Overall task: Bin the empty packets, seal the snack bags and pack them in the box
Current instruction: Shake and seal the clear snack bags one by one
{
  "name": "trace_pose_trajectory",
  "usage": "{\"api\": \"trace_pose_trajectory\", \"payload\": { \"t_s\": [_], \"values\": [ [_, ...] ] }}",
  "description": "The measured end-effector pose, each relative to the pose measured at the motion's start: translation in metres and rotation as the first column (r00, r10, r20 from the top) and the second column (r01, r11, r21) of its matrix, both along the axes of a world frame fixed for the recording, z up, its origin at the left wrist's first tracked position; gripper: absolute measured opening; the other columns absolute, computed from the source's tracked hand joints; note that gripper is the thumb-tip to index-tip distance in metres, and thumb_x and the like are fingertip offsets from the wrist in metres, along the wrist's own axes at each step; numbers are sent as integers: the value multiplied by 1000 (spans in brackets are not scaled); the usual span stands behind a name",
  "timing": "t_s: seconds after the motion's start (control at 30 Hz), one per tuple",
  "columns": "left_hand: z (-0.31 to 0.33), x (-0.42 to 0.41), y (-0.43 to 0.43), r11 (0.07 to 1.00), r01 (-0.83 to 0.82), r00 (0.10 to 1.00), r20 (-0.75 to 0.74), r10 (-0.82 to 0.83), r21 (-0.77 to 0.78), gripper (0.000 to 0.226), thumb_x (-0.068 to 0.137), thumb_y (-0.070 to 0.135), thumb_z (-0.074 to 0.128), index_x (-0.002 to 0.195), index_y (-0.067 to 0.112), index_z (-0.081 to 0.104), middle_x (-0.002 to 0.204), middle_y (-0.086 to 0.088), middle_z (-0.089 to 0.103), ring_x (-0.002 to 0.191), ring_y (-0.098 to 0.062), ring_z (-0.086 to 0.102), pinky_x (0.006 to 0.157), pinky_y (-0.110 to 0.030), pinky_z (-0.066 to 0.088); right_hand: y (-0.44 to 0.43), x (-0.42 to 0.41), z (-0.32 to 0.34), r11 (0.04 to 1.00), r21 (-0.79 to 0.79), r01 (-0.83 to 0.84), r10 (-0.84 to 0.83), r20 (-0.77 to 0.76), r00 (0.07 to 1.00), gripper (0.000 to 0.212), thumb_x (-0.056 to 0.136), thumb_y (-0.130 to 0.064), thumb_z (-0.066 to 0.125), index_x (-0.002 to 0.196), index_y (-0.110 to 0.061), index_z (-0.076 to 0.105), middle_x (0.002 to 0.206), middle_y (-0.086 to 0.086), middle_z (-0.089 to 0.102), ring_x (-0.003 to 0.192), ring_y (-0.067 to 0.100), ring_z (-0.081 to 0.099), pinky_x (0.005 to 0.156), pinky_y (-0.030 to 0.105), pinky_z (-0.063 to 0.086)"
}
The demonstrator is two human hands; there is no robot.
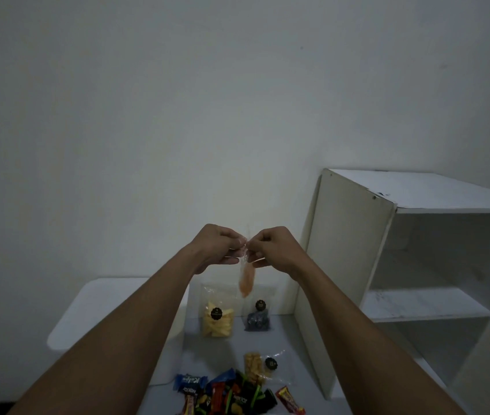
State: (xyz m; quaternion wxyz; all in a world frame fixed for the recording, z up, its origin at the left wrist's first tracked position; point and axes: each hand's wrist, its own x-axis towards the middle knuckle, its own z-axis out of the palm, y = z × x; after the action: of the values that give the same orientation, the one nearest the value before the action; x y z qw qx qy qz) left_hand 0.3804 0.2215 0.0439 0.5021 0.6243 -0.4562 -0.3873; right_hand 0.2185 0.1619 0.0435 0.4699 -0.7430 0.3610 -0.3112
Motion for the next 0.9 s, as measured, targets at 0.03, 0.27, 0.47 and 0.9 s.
{"api": "trace_pose_trajectory", "payload": {
  "t_s": [0.03,0.27,0.47,0.9],
  "values": [
    [0,-1,0,1000,0,1000,-13,0,-3,11,92,4,65,98,-1,72,88,-15,73,74,-18,69,76,-34,61,0,-1,0,1000,19,-6,6,13,1000,14,92,-4,61,86,6,69,81,19,72,73,22,72,71,35,62],
    [2,1,2,999,-15,997,-72,19,48,12,91,4,65,98,1,73,90,-11,73,76,-17,65,79,-36,61,-3,-2,5,992,115,-49,47,24,999,13,93,-2,58,89,2,69,81,16,71,72,19,71,69,31,60],
    [-2,5,-1,995,-79,994,-74,84,63,12,86,10,67,94,4,76,87,-5,73,78,-13,64,75,-31,58,0,6,-2,999,34,-32,33,-34,999,19,99,-15,53,97,-1,66,87,9,70,81,20,69,73,37,61],
    [-75,19,-43,943,-331,944,4,331,20,22,83,34,76,93,16,69,107,-7,69,91,-22,65,80,-37,57,-38,29,-100,973,-168,158,-176,-101,979,25,99,-15,49,83,-27,64,85,-4,72,82,14,69,77,46,60]
  ]
}}
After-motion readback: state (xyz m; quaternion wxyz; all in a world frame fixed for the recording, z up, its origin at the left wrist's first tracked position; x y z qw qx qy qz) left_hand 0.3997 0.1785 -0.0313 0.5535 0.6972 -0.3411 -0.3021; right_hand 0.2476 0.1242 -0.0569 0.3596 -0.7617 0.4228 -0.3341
